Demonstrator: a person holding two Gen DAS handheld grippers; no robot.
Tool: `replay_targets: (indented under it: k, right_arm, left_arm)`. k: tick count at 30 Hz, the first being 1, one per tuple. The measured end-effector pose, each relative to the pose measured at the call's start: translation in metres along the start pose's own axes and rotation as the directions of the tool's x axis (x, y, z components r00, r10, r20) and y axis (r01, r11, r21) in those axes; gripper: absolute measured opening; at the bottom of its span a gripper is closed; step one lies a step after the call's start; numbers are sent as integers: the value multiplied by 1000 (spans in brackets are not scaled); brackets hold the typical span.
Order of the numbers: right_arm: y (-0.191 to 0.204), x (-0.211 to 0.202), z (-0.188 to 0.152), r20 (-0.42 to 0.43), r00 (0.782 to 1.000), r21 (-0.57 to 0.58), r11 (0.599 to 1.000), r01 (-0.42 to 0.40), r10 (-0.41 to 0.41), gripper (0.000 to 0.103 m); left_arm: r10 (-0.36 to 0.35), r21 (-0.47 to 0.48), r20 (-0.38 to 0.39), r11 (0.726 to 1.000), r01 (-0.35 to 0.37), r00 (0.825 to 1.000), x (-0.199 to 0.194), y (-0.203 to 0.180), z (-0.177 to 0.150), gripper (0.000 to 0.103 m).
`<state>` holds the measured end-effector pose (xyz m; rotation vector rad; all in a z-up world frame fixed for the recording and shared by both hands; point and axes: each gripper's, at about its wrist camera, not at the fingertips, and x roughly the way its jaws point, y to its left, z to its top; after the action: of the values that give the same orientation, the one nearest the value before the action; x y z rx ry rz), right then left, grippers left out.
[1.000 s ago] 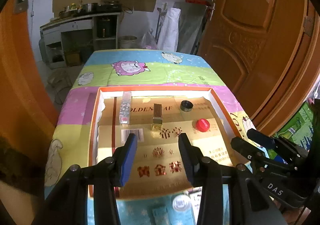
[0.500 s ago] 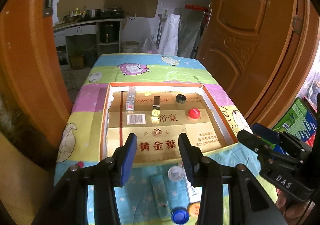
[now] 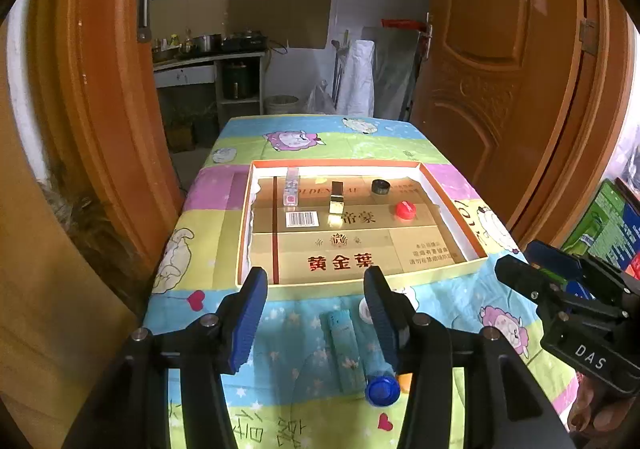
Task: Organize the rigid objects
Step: 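Move both open grippers back toward the remaining items on the tablecloth, then grasp the orange cap with the right gripper while the left gripper grasps the teal tube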
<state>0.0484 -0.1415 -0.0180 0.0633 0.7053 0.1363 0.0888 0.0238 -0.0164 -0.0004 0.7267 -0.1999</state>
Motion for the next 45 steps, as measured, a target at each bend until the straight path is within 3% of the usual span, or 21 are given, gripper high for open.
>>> replay_targets:
  k: [30,45]
  right_arm:
    - [19,-29,-63,-10,1000,-5,1000,-28,28,56]
    - [31,-13,-106,-68,995,-65,995,-73,68,56]
  left_arm:
    - [26,3,8,1000,-26,1000,-21,2,-40,50]
    - [32,0,-15,999,-32,999,-9,4,-57,50]
